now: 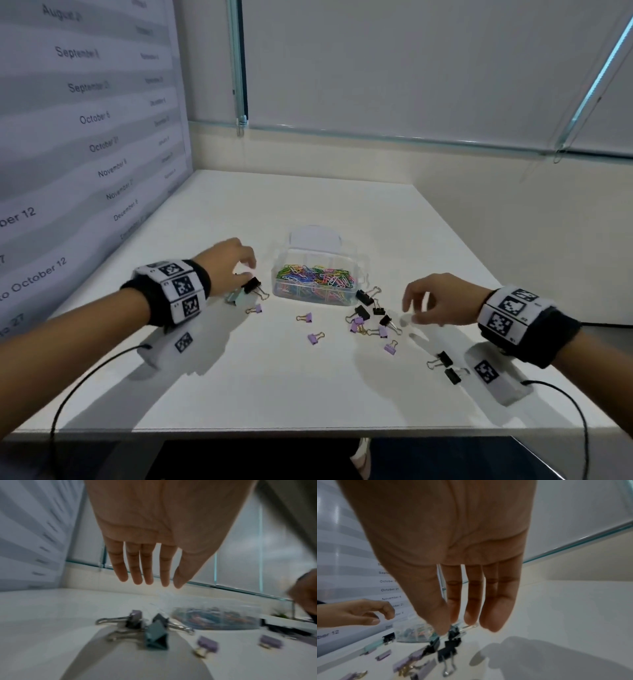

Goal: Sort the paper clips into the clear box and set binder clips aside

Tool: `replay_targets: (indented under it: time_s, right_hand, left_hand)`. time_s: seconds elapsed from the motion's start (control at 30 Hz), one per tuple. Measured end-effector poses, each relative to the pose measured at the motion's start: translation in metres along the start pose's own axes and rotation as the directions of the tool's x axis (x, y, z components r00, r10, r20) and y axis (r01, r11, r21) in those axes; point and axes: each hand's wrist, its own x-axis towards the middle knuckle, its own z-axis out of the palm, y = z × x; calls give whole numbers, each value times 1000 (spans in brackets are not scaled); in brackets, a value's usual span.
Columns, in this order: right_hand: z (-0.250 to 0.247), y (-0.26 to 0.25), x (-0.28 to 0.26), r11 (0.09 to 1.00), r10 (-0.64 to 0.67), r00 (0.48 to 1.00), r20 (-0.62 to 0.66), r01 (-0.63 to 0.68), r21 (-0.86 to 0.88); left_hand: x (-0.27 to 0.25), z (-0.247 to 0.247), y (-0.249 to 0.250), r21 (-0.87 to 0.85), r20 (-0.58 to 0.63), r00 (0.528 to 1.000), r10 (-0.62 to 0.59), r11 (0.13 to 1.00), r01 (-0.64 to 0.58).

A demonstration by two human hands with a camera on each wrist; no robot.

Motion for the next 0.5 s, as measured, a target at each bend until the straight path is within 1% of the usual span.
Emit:
replay_targets:
  time_s: [0.1, 0.2, 0.27, 0.33, 0.37, 0.43, 0.5]
  right_hand:
    - [0, 19, -22, 995, 86, 993, 87, -90, 46]
    - [9, 31, -37, 982, 157, 963, 217, -176, 67]
    - [17, 33, -40, 975, 185, 944, 274, -211, 68]
    - [24, 31, -38, 982, 164, 946, 280, -185, 48]
    - [27, 30, -35, 987, 145, 954, 264, -157, 25]
    - [28, 26, -26, 993, 112, 966, 232, -120, 21]
    - [29, 21, -15, 994, 84, 972, 219, -96, 42]
  left_hand:
    - [13, 5, -17, 5, 58, 989, -135, 991, 135]
    - [22, 12, -19, 4, 143, 978, -155, 988, 156]
    - [25, 15, -18, -24, 233, 960, -152, 987, 162]
    - [26, 16, -16, -31, 308, 939, -157, 984, 174]
    - [27, 17, -15, -1, 315, 936, -159, 986, 167]
    - [26, 18, -11, 64, 296, 943, -152, 988, 139]
    - [23, 19, -4, 58, 267, 952, -152, 988, 141]
